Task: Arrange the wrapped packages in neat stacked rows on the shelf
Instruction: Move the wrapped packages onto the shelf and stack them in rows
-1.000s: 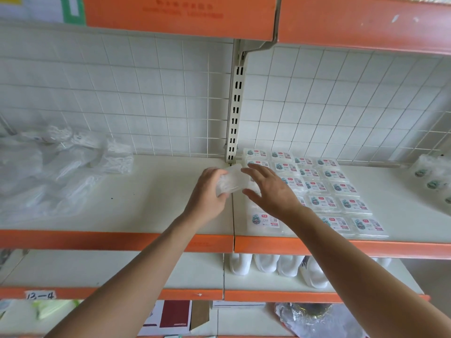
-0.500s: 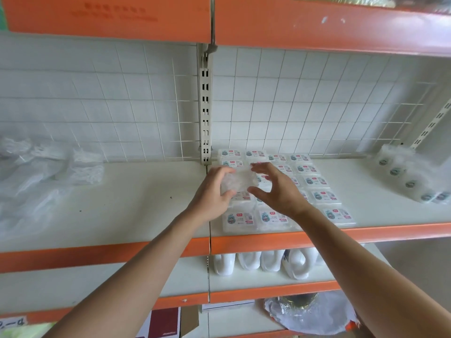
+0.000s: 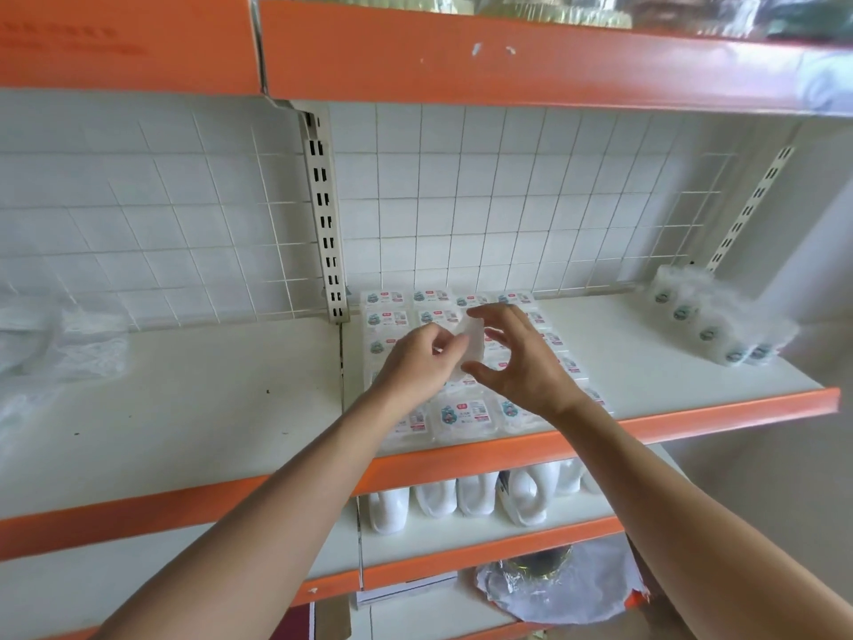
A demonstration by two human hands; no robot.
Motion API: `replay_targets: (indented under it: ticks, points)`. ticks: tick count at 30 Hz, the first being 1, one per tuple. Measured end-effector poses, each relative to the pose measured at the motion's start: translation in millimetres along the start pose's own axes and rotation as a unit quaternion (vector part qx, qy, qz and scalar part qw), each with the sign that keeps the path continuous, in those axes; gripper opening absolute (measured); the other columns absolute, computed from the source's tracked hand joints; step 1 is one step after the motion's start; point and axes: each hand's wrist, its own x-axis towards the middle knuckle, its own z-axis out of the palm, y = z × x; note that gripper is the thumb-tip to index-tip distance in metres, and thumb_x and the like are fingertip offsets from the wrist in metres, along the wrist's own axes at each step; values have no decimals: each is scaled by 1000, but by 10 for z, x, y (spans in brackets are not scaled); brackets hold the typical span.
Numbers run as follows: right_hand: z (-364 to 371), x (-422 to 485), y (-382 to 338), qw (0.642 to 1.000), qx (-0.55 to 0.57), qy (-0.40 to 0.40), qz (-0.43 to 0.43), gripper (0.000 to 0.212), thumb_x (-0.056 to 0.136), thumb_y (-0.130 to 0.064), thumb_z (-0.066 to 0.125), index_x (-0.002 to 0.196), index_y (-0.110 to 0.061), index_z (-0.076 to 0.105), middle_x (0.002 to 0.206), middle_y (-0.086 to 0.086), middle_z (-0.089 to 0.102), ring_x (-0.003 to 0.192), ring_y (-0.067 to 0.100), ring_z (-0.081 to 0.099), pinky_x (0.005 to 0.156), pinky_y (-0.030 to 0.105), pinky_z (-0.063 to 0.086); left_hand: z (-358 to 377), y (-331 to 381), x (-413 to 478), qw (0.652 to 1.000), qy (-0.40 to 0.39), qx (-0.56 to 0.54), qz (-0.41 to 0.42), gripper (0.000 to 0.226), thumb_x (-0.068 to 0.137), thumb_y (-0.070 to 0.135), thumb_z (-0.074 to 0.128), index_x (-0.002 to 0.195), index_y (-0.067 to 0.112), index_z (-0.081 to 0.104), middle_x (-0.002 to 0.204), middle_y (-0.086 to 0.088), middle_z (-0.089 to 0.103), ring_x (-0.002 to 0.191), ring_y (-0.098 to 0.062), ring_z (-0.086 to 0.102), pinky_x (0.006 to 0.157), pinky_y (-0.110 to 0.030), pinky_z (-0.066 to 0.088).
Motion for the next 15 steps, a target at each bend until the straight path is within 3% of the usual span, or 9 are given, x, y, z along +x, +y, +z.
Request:
replay_targets:
  ticks: [3,7,12,15]
  points:
    - [-21,3,-17,1000,-20,4,-13,66,74,-14,82,131,-20,50,128,-4,51,118,12,52,103,35,45,39,89,46,999,21,-28,-29,28,90,45,60,99,19,60,96,7,64,91,-14,65,85,-35,53]
    - [-38,12,-20,999,-40,-5,-6,70,71,-24,84,132,-18,51,128,-3,54,117,12,53,102,34,45,8,185,65,995,22,-77,-66,20,84,31,69,94,16,60,88,0,67,76,-17,71,78,-43,59]
    - [-22,33,-19,995,-93,-20,-4,72,69,-30,85,131,-15,53,127,2,58,116,13,52,96,21,40,-12,194,45,989,29,-117,-86,29,66,23,65,92,13,66,88,-5,72,79,-20,72,74,-46,60]
    - [-28,21,58,991,-132,-30,6,71,71,-30,84,133,-16,52,130,1,57,120,17,50,100,31,43,-20,154,34,985,30,-144,-92,13,74,14,63,87,15,67,91,-7,72,84,-22,71,78,-44,60]
